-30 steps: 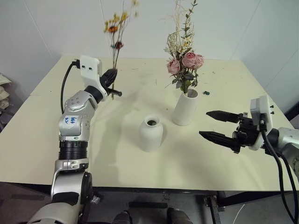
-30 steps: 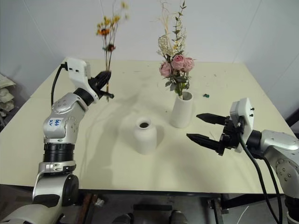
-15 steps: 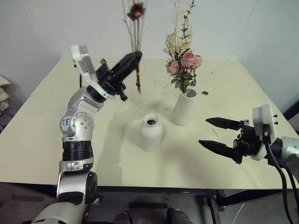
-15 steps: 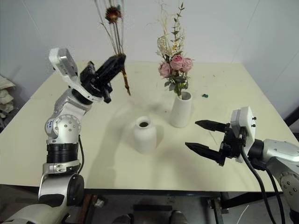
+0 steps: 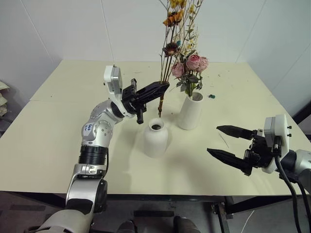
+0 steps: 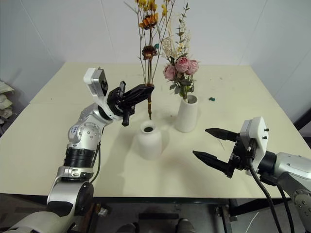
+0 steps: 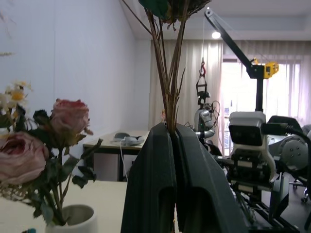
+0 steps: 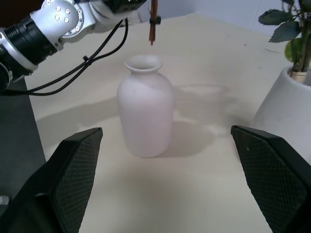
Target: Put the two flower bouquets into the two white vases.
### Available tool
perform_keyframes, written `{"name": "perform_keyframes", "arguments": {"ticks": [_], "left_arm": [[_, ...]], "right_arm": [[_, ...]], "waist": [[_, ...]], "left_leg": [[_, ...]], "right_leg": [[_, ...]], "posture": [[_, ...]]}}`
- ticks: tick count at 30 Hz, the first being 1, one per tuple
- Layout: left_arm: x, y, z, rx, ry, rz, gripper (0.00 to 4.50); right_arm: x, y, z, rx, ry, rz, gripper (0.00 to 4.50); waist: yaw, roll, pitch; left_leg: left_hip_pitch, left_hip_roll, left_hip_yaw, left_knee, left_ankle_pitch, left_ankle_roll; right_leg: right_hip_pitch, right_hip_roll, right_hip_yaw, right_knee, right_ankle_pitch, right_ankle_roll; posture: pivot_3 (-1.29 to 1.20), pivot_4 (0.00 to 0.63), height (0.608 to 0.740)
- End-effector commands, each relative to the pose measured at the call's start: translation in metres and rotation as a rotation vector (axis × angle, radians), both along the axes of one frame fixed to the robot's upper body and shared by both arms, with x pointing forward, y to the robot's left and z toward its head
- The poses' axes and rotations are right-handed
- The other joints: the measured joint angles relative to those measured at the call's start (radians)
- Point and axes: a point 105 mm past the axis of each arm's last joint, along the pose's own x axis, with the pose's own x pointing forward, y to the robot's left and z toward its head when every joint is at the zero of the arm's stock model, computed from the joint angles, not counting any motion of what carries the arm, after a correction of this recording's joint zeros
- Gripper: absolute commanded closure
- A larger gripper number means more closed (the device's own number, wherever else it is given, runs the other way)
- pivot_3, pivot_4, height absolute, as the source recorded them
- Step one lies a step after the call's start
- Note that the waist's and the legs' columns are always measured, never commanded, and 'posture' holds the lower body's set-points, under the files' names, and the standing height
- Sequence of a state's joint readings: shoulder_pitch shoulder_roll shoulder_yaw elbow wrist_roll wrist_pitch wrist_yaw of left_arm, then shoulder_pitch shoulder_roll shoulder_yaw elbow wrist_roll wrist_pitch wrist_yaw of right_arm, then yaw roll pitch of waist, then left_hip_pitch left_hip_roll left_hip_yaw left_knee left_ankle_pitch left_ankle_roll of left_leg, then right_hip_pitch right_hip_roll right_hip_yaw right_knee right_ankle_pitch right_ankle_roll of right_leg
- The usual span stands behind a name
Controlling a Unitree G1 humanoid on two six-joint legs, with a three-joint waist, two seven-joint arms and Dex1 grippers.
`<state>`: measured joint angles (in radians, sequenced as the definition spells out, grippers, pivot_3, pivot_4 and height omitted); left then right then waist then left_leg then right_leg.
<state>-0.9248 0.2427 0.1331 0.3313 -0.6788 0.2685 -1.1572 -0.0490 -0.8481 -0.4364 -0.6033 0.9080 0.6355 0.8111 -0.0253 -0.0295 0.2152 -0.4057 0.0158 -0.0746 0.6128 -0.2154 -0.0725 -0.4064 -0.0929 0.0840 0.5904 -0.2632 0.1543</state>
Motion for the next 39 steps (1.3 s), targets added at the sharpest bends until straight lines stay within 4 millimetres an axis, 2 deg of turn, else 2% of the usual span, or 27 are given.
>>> {"name": "perform_keyframes", "arguments": {"ticks": [1,6,12,19,36,39], "left_arm": [[0.001,-0.001,0.002,0.01,-0.038,0.019,4.48],[-0.003,-0.001,-0.006,0.033,-0.02,-0.006,4.48],[-0.004,0.004,-0.003,0.037,-0.02,0.008,4.48],[-0.004,0.002,-0.025,0.116,0.025,0.002,4.48],[0.0,0.003,-0.052,0.193,0.069,0.03,4.48],[-0.001,0.004,-0.055,0.208,0.074,0.03,3.89]], "right_arm": [[-0.006,0.003,0.009,0.01,-0.052,-0.002,0.0],[-0.006,0.004,0.008,0.017,-0.052,-0.015,0.0],[-0.006,0.003,0.008,0.014,-0.052,-0.026,0.0],[-0.005,0.002,0.007,0.016,-0.051,-0.036,0.0],[-0.008,0.0,0.005,0.017,-0.04,-0.05,0.0],[-0.01,0.0,0.004,0.015,-0.039,-0.052,0.0]], "waist": [[0.0,0.0,0.0],[0.0,0.0,0.0],[0.0,0.0,0.0],[-0.001,0.0,0.0],[0.0,0.0,0.0],[0.0,0.0,0.0]], "left_leg": [[0.0,0.0,0.0,0.0,0.0,0.0],[0.0,0.0,0.0,0.0,0.0,0.0],[0.0,0.0,0.001,0.0,0.0,0.0],[0.0,0.0,0.001,0.0,0.0,0.0],[0.0,0.0,0.001,0.0,0.0,0.0],[0.0,0.0,0.001,0.0,0.0,0.0]], "right_leg": [[0.0,0.0,0.0,0.0,0.0,0.0],[0.0,0.0,0.0,0.0,0.0,-0.001],[0.0,0.0,0.001,-0.001,0.0,-0.001],[0.0,0.0,0.001,0.0,-0.001,-0.001],[0.0,0.0,0.001,-0.001,-0.002,-0.004],[0.0,0.0,0.001,-0.001,-0.002,-0.004]], "posture": [[0.0,0.15,0.74],[0.0,0.15,0.74],[0.0,0.15,0.74],[0.0,0.15,0.74],[0.0,0.15,0.74],[0.0,0.15,0.74]]}}
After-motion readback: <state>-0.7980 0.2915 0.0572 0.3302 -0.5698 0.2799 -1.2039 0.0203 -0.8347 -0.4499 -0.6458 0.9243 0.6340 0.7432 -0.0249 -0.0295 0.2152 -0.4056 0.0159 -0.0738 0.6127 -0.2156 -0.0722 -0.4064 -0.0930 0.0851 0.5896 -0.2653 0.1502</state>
